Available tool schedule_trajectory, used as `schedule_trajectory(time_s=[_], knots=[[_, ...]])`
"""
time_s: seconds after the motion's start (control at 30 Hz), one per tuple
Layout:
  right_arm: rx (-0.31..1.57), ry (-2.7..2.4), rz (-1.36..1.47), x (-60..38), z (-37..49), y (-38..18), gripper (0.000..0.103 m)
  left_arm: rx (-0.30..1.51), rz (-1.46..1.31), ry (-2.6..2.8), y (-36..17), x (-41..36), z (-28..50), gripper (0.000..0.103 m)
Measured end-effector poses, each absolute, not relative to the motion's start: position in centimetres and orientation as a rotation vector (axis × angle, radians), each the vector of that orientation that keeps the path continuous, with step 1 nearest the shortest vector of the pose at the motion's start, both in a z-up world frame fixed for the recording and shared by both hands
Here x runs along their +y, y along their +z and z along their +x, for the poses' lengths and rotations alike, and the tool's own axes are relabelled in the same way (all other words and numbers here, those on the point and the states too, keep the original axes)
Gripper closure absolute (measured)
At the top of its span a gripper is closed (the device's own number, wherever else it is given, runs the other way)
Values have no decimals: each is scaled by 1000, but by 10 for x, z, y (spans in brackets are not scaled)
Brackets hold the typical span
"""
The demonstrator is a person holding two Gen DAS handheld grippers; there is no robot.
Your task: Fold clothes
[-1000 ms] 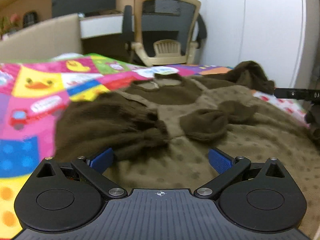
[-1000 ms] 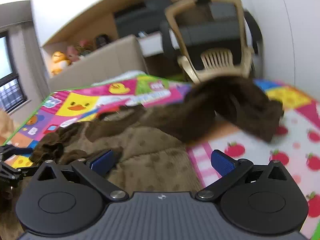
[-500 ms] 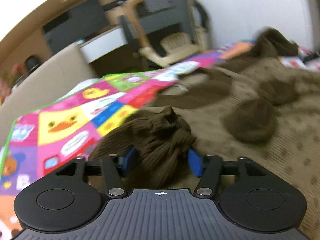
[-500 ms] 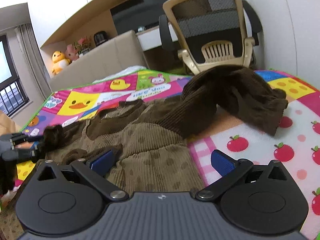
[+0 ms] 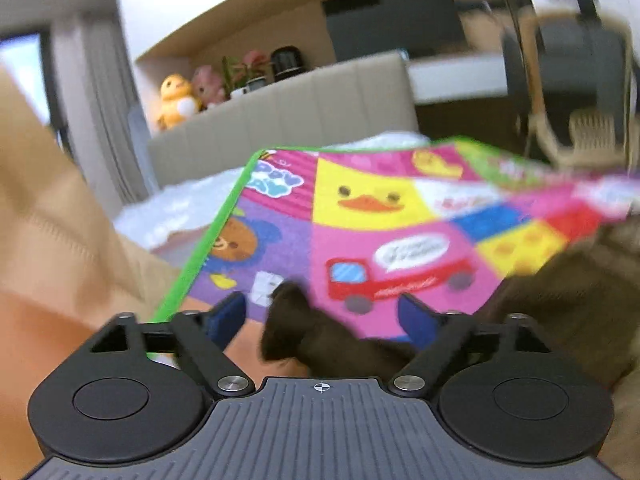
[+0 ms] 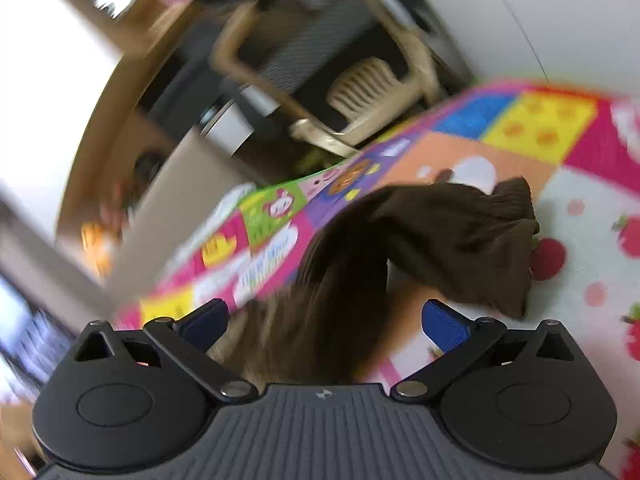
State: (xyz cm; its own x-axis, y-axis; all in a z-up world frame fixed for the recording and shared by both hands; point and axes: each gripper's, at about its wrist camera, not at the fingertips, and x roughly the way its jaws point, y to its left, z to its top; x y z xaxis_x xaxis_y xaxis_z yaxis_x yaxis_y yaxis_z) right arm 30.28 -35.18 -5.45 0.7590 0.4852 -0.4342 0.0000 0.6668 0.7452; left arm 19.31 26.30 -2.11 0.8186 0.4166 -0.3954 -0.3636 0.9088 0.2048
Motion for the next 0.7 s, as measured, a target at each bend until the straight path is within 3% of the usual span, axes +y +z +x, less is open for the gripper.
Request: schedule_trajectory(time_s=[0.13, 0.17, 0.27, 0.33, 0.4, 0.7], knots=[[706, 211, 904, -364, 354, -72, 1, 363, -113, 286, 2, 253, 177, 9], [680, 187, 857, -363, 361, -67, 7, 338, -174, 248, 7, 250, 174, 9], [378, 180, 652, -363, 350, -15, 10, 311, -288, 109, 13, 235, 177, 6], [220, 72, 550, -368, 332, 15, 3, 304, -266, 62, 17, 221, 177, 6], [234, -33, 447, -372, 329, 30, 0, 291, -233, 59, 16, 215, 178, 5], [472, -102, 113, -355, 358, -18, 0, 428, -292, -85, -23, 187, 202, 3]])
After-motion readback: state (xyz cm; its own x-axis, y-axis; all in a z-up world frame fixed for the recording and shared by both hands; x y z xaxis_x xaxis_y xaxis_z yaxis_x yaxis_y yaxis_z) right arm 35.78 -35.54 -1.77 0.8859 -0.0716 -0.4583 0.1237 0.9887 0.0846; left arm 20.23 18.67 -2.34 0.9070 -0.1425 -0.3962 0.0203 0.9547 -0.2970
